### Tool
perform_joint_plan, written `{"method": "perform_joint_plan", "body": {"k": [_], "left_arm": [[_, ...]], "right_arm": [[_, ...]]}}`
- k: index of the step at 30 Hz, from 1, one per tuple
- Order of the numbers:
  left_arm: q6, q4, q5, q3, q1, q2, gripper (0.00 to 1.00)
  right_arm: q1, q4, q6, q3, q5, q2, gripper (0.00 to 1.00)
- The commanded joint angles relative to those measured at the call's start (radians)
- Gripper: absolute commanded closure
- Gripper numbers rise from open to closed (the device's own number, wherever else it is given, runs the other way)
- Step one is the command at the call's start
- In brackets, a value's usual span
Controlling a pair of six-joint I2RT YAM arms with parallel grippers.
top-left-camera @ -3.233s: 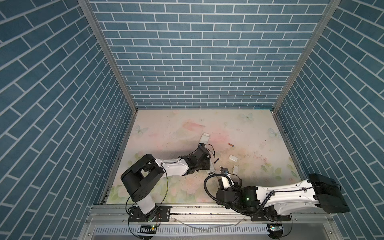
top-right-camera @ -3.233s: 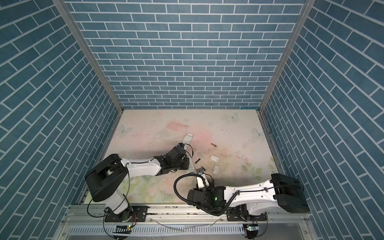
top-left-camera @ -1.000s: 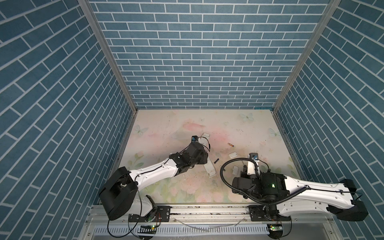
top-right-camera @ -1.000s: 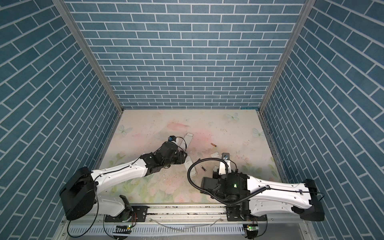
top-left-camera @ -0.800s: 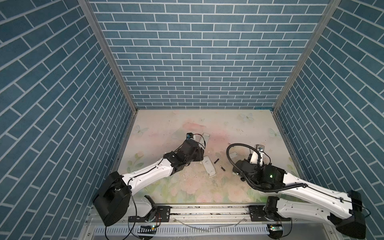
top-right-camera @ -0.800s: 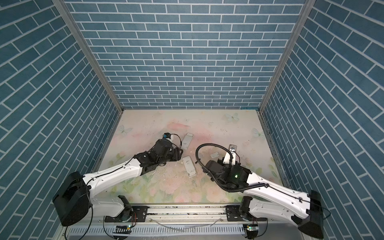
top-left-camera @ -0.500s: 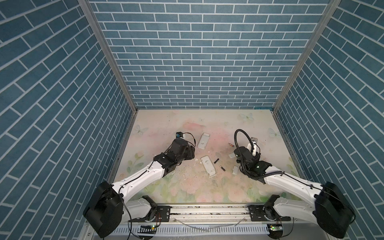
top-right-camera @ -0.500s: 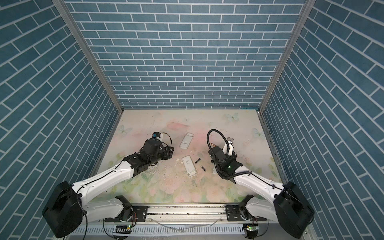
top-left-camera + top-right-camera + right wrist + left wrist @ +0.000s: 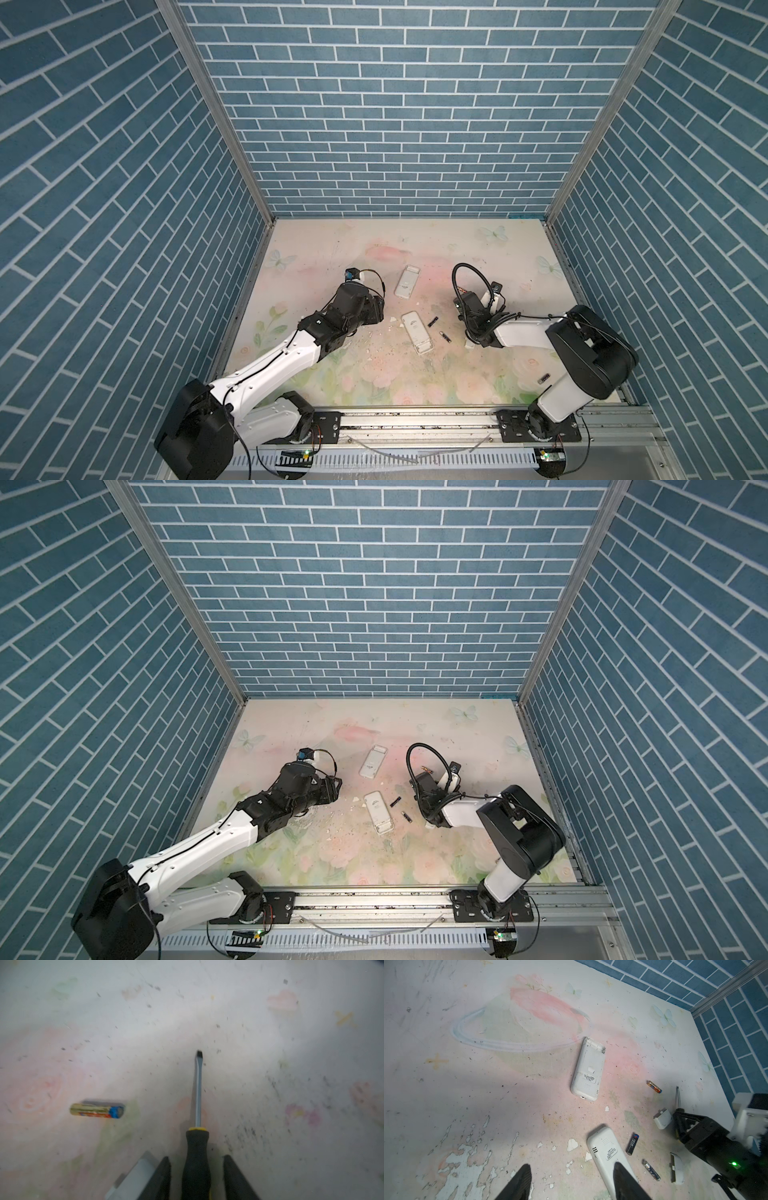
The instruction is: Unload the batteries from the remote control
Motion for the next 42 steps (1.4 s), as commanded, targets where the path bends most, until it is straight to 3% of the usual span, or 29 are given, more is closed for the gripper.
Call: {"method": "perform_joint_plan", "body": {"k": [1,2,5,11,15,18,22,26,27,30,34,36,42], "left_arm": [[0.012,-0.039,-0.015,0.0,0.011,-0.019,0.35],[0.011,-0.041,-0.015,0.0,0.013,-0.021,0.35],[0.016,-0.047,-0.011,0.0,0.022,-0.022,0.34],[0.034,-0.064,-0.004,0.02,0.047,-0.023,0.31],[0.046,-0.079,-0.005,0.031,0.06,-0.023,0.31],[0.05,-0.085,-0.002,0.062,0.068,-0.017,0.3],[0.047,-0.091,0.008,0.061,0.072,-0.017,0.3],[0.046,-0.106,0.001,0.057,0.078,-0.023,0.3],[0.048,-0.109,-0.002,0.054,0.081,-0.022,0.3],[0.063,-0.111,-0.009,0.047,0.115,-0.023,0.28],[0.135,-0.132,-0.079,0.069,0.188,-0.022,0.14],[0.172,-0.131,-0.124,0.079,0.236,-0.017,0.02],[0.267,-0.106,-0.233,0.081,0.363,-0.017,0.0]], "right_arm": [[-0.015,-0.002,0.095,0.005,-0.094,0.043,0.26],[-0.016,-0.002,0.094,0.012,-0.1,0.055,0.16],[-0.017,0.0,0.09,0.024,-0.107,0.07,0.02],[-0.017,-0.077,0.046,0.013,-0.056,-0.086,0.01],[-0.025,-0.379,0.12,0.061,0.092,-0.26,0.01],[-0.027,-0.68,0.283,0.127,0.205,-0.342,0.02],[-0.026,-1.068,0.658,0.147,0.3,-0.419,0.04],[-0.03,-1.146,0.703,0.131,0.346,-0.45,0.1],[-0.042,-1.109,0.642,0.128,0.356,-0.448,0.09],[-0.102,-0.792,0.205,0.089,0.328,-0.454,0.03],[-0.178,-0.356,-0.309,-0.013,0.191,-0.525,0.01],[-0.249,-0.223,-0.439,-0.059,0.093,-0.575,0.01],[-0.452,-0.106,-0.59,-0.061,-0.096,-0.576,0.01]]}}
